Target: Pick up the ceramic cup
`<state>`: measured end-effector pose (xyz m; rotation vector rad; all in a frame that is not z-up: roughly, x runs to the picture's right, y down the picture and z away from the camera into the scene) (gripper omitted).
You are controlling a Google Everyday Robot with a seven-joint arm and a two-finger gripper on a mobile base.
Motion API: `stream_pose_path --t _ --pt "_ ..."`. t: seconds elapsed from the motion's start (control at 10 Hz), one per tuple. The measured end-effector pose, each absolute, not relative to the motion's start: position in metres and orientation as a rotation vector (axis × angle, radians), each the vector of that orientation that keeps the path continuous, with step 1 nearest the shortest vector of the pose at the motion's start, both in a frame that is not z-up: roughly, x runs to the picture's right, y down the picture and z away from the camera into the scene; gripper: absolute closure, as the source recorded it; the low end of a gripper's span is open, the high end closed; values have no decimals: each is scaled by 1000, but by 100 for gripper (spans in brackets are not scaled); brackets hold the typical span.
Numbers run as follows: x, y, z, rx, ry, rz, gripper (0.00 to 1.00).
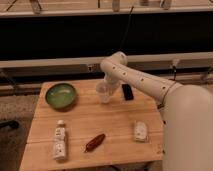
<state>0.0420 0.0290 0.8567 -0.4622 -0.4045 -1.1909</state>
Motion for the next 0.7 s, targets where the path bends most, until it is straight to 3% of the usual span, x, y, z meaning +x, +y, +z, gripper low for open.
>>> stream_pose_path --t 0.7 --pt "65 15 808 -444 -414 -1280 100"
